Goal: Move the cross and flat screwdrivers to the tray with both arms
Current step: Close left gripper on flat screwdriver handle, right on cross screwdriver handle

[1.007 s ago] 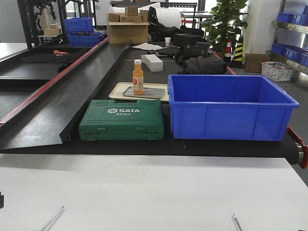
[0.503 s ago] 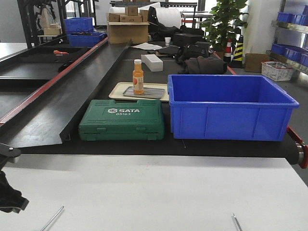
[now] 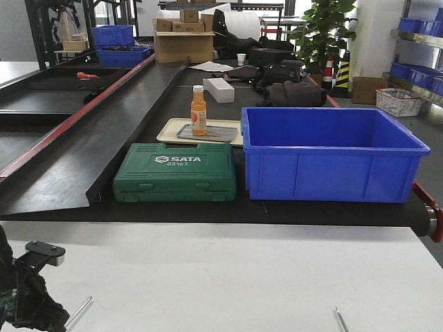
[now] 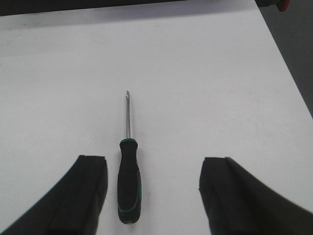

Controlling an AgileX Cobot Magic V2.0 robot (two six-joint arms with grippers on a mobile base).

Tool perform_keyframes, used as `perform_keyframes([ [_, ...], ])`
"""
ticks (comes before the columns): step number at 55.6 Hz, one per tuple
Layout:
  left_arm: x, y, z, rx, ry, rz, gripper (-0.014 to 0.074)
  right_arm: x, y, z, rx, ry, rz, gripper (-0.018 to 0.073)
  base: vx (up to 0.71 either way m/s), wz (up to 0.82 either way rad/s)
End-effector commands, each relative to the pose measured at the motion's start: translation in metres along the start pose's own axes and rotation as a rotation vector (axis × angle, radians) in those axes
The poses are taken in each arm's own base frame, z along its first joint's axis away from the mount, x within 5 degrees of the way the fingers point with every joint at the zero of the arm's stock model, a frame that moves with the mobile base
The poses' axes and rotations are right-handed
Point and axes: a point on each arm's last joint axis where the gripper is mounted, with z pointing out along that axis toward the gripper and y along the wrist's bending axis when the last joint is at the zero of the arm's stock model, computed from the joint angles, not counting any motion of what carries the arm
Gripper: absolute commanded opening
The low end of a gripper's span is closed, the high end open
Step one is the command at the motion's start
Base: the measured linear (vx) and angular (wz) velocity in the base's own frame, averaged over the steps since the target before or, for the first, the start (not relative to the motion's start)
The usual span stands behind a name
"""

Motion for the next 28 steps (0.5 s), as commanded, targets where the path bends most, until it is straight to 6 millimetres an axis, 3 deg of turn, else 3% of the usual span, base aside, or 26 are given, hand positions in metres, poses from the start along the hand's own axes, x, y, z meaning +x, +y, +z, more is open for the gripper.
perform_keyframes([
  [1,-0.014,0.0,-0.019,-0.031,-0.099,0.004,0.0524,-0.019,0.0,-0.005,-0.001,-0.115,-0.011,0.0496,0.0,0.0],
  [28,-0.006,0.004,0.015,-0.005,-0.009,0.0,0.0524,-0.023,0.001,-0.005,-0.002,-0.155,-0.015,0.0495,0.0,0.0],
])
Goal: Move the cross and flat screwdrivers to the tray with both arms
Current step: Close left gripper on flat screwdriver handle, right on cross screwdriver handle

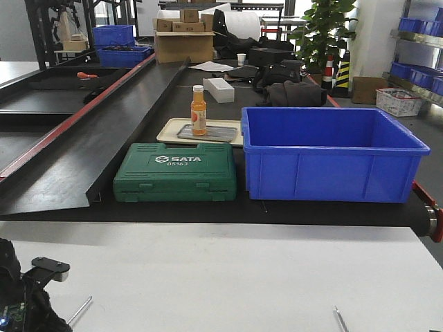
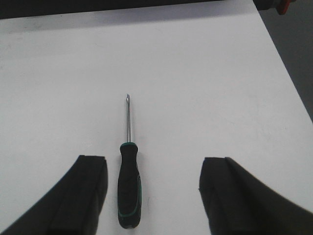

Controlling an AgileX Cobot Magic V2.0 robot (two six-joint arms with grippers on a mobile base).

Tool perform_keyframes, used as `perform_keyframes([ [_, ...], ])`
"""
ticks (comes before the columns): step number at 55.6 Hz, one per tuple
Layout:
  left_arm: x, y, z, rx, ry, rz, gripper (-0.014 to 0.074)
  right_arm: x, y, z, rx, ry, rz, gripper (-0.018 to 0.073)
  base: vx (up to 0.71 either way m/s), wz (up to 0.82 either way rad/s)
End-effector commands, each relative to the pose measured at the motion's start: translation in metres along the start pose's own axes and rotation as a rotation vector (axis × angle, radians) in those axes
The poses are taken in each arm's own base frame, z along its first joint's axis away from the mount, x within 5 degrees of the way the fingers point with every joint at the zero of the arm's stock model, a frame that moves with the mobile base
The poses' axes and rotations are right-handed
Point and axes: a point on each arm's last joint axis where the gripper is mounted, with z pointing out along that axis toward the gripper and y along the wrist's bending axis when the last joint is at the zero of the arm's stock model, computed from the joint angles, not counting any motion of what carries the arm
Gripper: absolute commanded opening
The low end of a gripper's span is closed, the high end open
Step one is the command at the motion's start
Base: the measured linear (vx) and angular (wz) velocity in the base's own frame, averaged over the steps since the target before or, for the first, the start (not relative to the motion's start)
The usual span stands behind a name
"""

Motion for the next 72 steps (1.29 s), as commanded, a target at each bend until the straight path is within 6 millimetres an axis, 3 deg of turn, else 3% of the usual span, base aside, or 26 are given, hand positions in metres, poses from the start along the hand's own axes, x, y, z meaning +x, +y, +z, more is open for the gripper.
perform_keyframes([
  [1,-0.009,-0.001,-0.017,-0.011,-0.059,-0.002,0.0524,-0.022,0.001,-0.005,-0.002,-0.145,-0.015,0.0494,0.0,0.0],
  [13,-0.003,-0.005,-0.012,0.032,0.013,-0.003,0.043,-0.018,0.0,-0.004,0.0,-0.098,-0.006,0.0482,0.0,0.0],
  [24,0.002,-0.008,-0.012,0.07,0.073,-0.004,0.0174,-0.017,0.001,0.009,0.009,0.115,0.001,0.0473,0.0,0.0],
  [32,0.002,-0.011,-0.012,0.091,0.076,-0.021,-0.0009,-0.035,0.003,0.024,0.012,0.199,-0.013,0.0473,0.0,0.0],
  [44,-0.003,-0.018,-0.013,0.167,0.021,-0.099,-0.0005,-0.058,0.004,0.065,0.005,0.34,-0.1,0.0473,0.0,0.0],
  [60,-0.008,-0.023,-0.013,0.192,-0.011,-0.123,-0.0003,-0.067,0.006,0.134,-0.011,0.552,-0.105,0.0473,0.0,0.0],
  [72,-0.009,-0.023,-0.013,0.189,-0.017,-0.124,-0.0001,-0.062,0.033,0.173,-0.062,0.602,-0.17,0.0473,0.0,0.0],
])
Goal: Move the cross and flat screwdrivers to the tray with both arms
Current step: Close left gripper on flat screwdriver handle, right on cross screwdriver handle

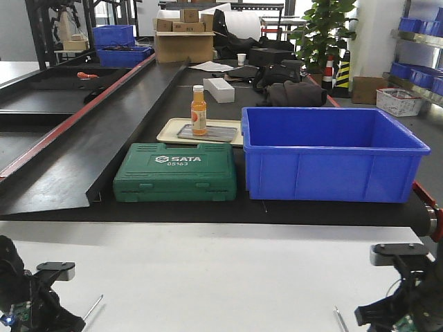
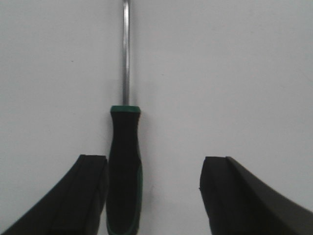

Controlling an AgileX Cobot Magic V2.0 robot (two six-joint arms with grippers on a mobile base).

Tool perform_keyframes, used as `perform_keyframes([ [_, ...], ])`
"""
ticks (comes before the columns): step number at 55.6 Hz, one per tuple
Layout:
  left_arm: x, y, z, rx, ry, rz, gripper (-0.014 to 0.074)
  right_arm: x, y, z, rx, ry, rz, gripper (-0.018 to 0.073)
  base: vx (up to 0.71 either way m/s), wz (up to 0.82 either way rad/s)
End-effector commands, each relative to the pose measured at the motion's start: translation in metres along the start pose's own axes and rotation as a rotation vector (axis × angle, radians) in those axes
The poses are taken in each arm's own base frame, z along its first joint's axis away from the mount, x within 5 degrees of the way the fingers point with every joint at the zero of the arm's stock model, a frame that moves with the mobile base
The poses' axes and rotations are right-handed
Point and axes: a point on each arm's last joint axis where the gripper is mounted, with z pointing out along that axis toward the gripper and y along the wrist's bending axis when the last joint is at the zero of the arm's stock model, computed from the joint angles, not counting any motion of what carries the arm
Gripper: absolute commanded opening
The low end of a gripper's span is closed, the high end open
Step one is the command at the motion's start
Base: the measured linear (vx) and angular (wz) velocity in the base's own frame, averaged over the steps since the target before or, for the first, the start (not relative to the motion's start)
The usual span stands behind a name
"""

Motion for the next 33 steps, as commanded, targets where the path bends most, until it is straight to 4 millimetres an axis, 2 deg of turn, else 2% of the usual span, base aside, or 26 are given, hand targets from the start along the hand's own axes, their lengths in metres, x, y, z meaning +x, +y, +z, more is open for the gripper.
perform_keyframes([
  [1,-0.006,-0.008,-0.012,0.011,-0.045,-0.008,0.0,-0.018,0.016,-0.008,-0.013,-0.079,-0.05,0.0473,0.0,0.0],
  [10,-0.006,-0.008,-0.012,0.01,-0.047,-0.008,0.0,-0.024,0.029,0.012,-0.013,-0.07,-0.047,0.0473,0.0,0.0],
  [19,-0.006,-0.008,-0.012,0.011,-0.046,-0.008,0.0,-0.021,0.026,0.032,0.013,-0.017,-0.048,0.0473,0.0,0.0],
  [33,-0.006,-0.008,-0.012,0.008,-0.051,-0.008,0.0,-0.019,0.021,0.051,0.052,0.012,-0.047,0.0473,0.0,0.0],
])
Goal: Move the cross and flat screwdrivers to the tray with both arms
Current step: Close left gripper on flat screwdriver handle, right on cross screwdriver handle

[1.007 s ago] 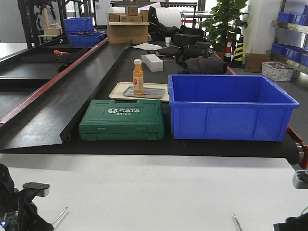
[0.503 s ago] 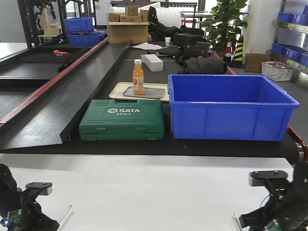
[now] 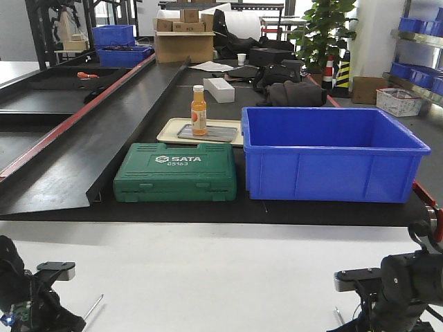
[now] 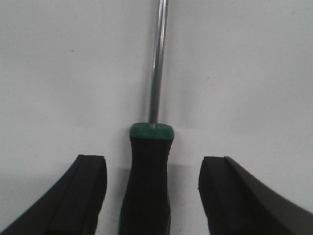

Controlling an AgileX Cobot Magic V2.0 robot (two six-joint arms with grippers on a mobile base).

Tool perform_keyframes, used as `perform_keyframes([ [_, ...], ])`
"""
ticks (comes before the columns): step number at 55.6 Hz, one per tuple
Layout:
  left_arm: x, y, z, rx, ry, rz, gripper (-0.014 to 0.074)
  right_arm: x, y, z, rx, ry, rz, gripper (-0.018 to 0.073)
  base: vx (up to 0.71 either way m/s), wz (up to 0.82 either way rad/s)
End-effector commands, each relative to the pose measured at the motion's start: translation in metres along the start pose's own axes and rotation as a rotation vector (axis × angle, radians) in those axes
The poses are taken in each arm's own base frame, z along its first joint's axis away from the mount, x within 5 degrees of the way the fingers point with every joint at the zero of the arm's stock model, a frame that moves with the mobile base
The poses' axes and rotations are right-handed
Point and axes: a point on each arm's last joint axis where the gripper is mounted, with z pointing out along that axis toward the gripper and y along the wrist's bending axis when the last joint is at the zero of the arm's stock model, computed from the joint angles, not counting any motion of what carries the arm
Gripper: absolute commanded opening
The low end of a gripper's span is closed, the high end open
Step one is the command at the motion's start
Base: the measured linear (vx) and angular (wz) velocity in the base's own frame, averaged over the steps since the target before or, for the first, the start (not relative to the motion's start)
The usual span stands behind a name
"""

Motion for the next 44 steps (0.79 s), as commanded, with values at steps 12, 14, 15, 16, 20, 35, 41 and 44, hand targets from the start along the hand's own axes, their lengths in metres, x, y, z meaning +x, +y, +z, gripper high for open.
perform_keyframes([
  [12,-0.007,-0.008,-0.013,0.009,-0.055,-0.01,0.0,-0.009,-0.002,0.001,0.011,-0.037,-0.006,0.0473,0.0,0.0],
  [14,-0.007,-0.008,-0.013,0.013,-0.057,-0.012,0.0,-0.009,-0.002,0.004,0.011,-0.029,-0.006,0.0473,0.0,0.0],
  [15,-0.007,-0.009,-0.013,0.014,-0.057,-0.013,0.0,-0.009,-0.002,0.005,0.011,-0.026,-0.006,0.0473,0.0,0.0],
  [16,-0.007,-0.009,-0.013,0.015,-0.058,-0.014,0.0,-0.008,-0.002,0.005,0.011,-0.025,-0.006,0.0473,0.0,0.0],
  [20,-0.007,-0.009,-0.013,0.014,-0.059,-0.015,0.0,-0.008,-0.002,0.008,0.011,-0.019,-0.007,0.0463,0.0,0.0],
  [35,-0.007,-0.008,-0.013,0.012,-0.065,-0.016,0.0,-0.005,0.0,0.008,-0.009,0.011,0.021,0.03,0.0,0.0],
  [41,-0.008,-0.008,-0.013,0.008,-0.07,-0.016,0.0,-0.005,0.001,0.008,-0.017,0.01,0.021,0.0181,0.0,0.0],
  [44,-0.008,-0.008,-0.013,0.006,-0.074,-0.016,0.0,-0.006,0.001,0.008,-0.017,0.005,0.02,0.0123,0.0,0.0],
])
